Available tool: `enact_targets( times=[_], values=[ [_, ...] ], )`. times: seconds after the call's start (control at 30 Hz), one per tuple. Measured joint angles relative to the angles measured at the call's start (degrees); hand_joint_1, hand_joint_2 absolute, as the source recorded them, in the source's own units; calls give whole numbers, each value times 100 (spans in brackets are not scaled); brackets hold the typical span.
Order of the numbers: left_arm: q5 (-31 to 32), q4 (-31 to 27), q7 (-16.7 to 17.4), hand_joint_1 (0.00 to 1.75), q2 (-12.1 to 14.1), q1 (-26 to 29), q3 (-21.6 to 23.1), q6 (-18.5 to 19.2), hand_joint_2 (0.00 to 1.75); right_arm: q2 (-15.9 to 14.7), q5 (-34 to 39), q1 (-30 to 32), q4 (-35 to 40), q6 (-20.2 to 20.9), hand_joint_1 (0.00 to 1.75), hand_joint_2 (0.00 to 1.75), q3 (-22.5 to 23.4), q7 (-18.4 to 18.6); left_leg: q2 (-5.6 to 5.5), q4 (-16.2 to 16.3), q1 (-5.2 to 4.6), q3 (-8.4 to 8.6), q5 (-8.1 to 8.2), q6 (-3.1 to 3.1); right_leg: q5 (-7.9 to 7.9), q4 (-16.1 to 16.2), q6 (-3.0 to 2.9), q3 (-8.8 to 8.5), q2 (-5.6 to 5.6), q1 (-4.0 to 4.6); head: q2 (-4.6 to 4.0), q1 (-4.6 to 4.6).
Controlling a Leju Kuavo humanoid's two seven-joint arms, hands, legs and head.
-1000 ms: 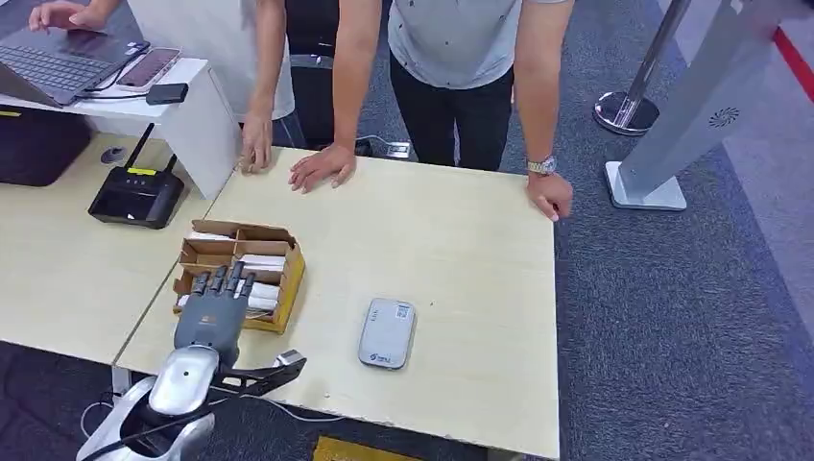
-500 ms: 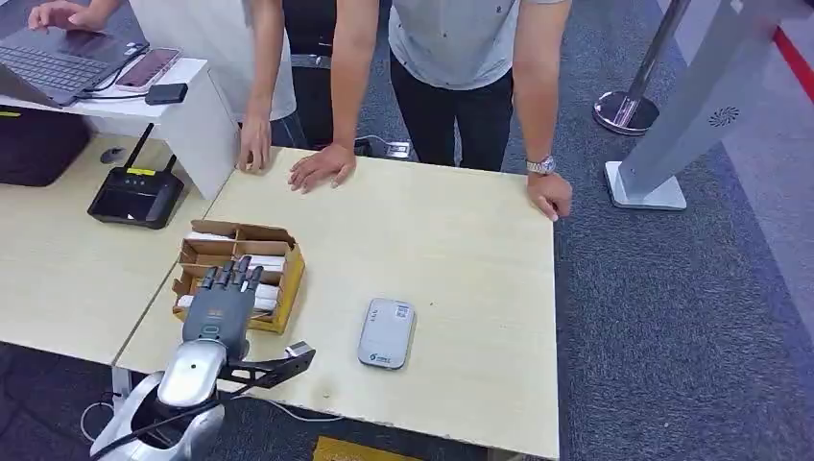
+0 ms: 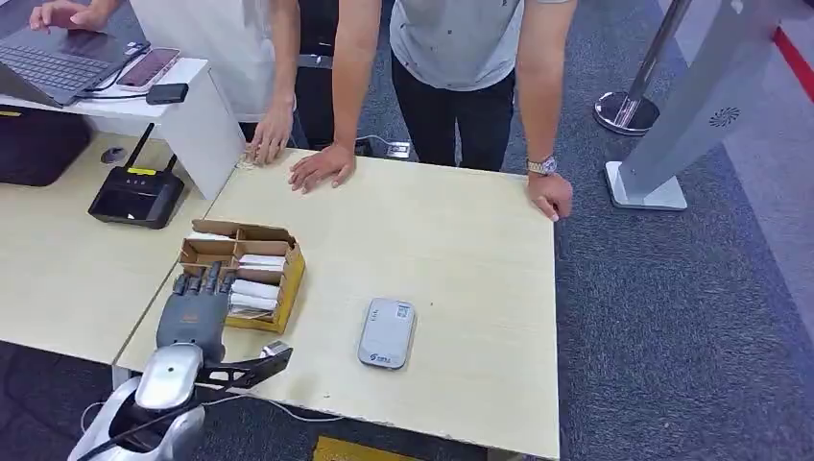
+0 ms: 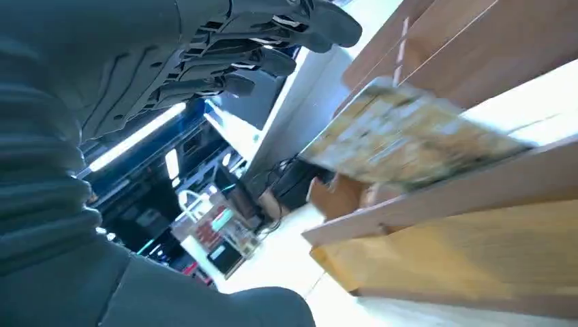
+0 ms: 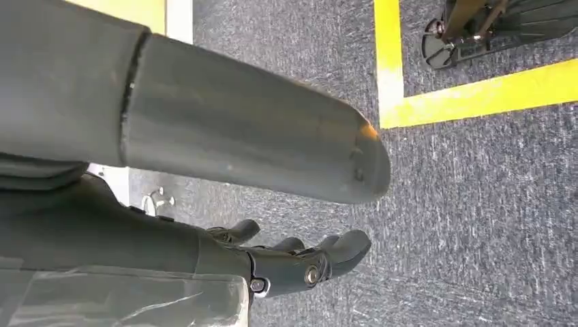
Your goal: Pass the card to the sensor for recognition and then transmit it.
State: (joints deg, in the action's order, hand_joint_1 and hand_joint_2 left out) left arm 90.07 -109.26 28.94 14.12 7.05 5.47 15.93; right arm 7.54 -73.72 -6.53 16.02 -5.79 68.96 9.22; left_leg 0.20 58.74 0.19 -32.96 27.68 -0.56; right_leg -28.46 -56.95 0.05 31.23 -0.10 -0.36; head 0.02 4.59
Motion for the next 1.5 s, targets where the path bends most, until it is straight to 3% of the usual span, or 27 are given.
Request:
enact_targets(
  times=[0.5, 0.7, 1.07, 1.43, 1.47, 1.5],
  values=[
    [0, -2, -503, 0, -326, 13, -1080, -148, 175, -33, -24, -3, 0, 0, 0, 0, -11, -28, 0, 0, 0, 0, 0, 0, 0, 1, 0, 1, 1, 0, 0, -2],
    [0, 39, -661, 0, -415, -50, -1089, -345, 175, -35, -35, -4, 0, 9, 0, 0, -11, -33, -1, 0, 0, 1, 0, 0, 0, 1, 0, 1, 1, 0, 0, -2],
    [0, 206, -1603, 0, -949, -221, -1141, -472, 175, -35, -42, -6, 0, 33, 0, 0, -15, -63, 0, 0, -2, 1, 0, 0, 0, 2, 0, 0, 1, 0, -2, 0],
    [0, 249, -1657, 2, -1193, -223, -1126, -459, 175, -35, -37, -5, 0, 35, 0, 0, -15, -37, 0, 0, 0, 1, 0, 0, 0, 1, 0, 2, 1, 0, 0, 0],
    [0, 249, -1655, 175, -1193, -223, -1120, -457, 175, -35, -37, -5, 0, 35, 0, 0, -15, -39, 0, 0, 0, 1, 0, 0, 0, 1, 0, 2, 1, 0, 0, 0],
    [0, 249, -1657, 175, -1193, -223, -1117, -459, 175, -35, -37, -5, 0, 35, 0, 0, -15, -39, 0, 0, 0, 1, 0, 0, 0, 1, 0, 2, 1, 0, 0, 0]
  ],
)
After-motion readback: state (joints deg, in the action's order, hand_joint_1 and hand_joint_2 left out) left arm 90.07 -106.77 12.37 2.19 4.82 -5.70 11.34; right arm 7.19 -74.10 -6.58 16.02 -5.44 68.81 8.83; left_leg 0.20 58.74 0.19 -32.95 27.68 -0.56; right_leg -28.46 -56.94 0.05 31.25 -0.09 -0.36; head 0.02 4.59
